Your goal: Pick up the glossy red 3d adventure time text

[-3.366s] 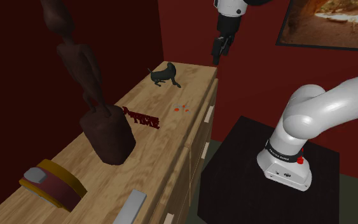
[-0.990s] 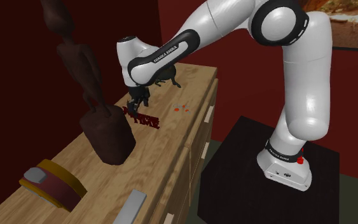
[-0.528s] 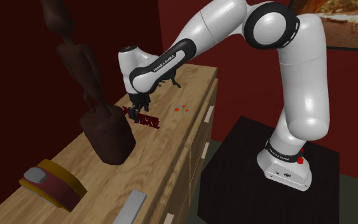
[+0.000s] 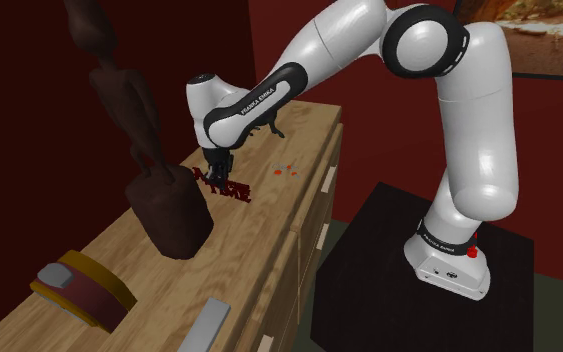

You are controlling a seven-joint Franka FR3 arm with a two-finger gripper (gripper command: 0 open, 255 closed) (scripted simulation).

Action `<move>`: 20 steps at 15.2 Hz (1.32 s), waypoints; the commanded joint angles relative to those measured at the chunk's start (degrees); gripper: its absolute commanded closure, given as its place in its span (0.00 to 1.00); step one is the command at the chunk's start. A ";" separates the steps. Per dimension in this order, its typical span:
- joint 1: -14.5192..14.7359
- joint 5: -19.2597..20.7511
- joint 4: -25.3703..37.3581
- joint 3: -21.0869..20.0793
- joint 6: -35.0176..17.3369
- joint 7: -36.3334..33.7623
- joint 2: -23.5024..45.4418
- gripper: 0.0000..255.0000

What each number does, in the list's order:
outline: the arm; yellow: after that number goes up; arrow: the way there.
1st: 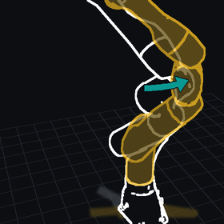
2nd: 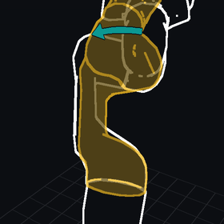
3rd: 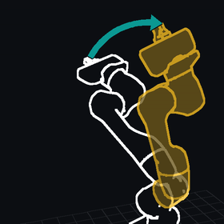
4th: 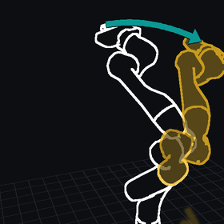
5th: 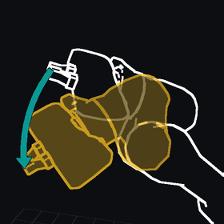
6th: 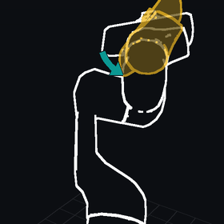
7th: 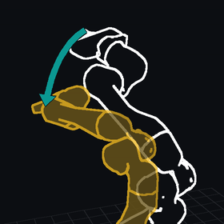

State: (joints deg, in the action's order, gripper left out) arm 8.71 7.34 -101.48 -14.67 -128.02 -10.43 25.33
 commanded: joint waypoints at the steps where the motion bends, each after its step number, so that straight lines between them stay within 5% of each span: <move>1: 0.00 0.00 -0.01 0.01 0.00 0.00 0.01 1.00; 20: -0.45 -1.74 4.89 -0.83 9.71 1.03 -4.96 1.00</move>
